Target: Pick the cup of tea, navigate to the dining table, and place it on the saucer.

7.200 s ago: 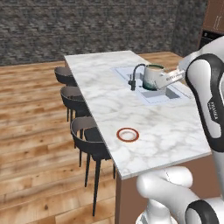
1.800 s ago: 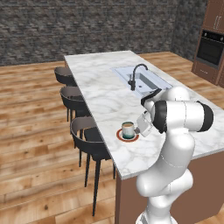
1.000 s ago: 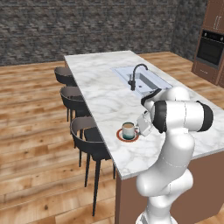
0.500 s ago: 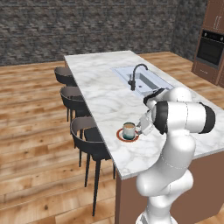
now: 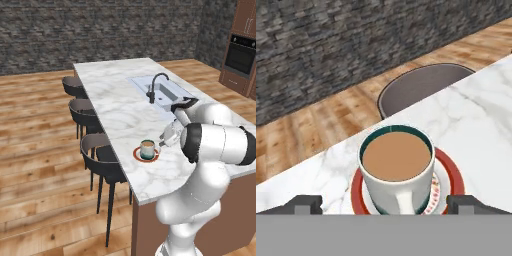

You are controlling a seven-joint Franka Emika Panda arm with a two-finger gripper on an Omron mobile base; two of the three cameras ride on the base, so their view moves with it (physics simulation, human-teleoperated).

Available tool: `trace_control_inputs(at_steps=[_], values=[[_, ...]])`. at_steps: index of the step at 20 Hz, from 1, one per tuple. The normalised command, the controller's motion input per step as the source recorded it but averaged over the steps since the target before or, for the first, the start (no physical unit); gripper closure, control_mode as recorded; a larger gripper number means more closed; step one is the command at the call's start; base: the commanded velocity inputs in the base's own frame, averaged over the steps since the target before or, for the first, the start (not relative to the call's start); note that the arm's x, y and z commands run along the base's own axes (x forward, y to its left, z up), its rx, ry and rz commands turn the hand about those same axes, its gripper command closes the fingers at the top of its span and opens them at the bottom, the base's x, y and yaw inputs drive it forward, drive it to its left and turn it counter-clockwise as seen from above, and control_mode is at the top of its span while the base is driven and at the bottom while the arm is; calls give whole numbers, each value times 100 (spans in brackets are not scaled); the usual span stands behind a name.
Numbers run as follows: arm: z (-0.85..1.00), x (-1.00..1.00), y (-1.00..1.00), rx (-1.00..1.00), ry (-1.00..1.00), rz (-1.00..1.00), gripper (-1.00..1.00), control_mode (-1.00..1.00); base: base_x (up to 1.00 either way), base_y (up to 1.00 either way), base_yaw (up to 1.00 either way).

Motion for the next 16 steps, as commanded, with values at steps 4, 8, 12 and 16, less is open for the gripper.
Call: trace_control_inputs(at_steps=[4, 8, 12, 16], values=[[41, -76, -1, 0, 3, -6, -100, -100, 0, 0, 0], [31, -89, -3, 0, 6, -5, -100, -100, 0, 0, 0], [33, -85, 0, 0, 13, -6, -100, -100, 0, 0, 0], [28, -80, 6, -2, 19, -9, -100, -100, 0, 0, 0]])
